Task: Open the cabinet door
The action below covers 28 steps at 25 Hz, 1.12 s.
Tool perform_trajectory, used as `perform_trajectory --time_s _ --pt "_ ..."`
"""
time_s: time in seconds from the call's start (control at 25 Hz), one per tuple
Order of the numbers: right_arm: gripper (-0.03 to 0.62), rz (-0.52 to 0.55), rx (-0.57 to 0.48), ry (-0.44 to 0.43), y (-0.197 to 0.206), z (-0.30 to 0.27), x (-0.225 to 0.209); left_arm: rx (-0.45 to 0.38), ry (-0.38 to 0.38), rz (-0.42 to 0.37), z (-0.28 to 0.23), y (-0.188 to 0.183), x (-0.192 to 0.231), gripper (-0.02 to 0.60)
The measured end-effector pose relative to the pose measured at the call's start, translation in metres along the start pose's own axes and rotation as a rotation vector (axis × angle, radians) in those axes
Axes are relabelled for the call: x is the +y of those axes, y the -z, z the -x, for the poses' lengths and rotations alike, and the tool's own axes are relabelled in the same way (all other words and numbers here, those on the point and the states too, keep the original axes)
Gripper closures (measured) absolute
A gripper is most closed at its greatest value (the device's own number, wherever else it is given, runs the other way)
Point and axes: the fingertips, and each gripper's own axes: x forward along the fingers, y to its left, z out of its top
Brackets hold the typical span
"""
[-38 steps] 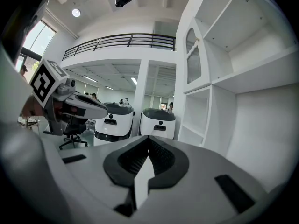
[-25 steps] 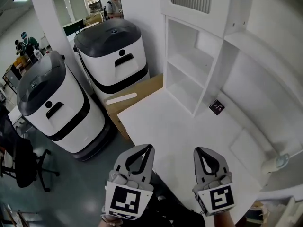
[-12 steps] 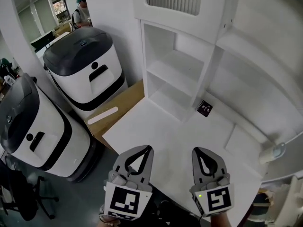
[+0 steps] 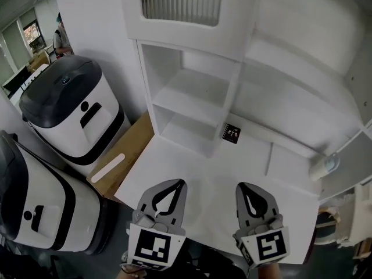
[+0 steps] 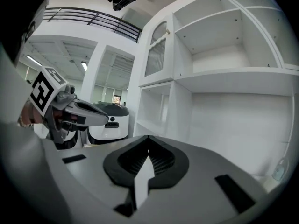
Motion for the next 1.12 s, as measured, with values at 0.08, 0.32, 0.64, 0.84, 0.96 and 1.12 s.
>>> perform_trajectory --time_s 0.08,0.32,0.64,0.84,0.96,1.12 --pt "0.594 -0.001 0.002 0.035 -0.001 0.001 -0.002 -0.006 0.033 -0.003 -0.006 -0.002 0.001 0.581" --pt "0.594 -0.046 0.020 0.119 0.002 0.000 -0.003 -0.038 0.123 -0.038 -0.014 -0.007 0.001 0.581" --pt "0.594 -0.054 0.054 0.144 0.002 -0.003 0.004 -0.065 0.156 -0.019 -0.023 -0.013 0.008 0.581" --pt "0.594 -0.012 0.055 0.115 0.000 -0.007 0.003 -0.063 0.126 -0.016 -0.031 -0.017 0.010 0.581" --pt "0.594 0.005 0.055 0.092 -0.001 -0.009 -0.002 -0.068 0.124 -0.008 -0.033 -0.023 0.005 0.581" --pt "0.594 0.008 0.042 0.066 -0.007 -0.014 -0.007 -0.070 0.118 -0.021 -0.036 -0.029 0.000 0.581"
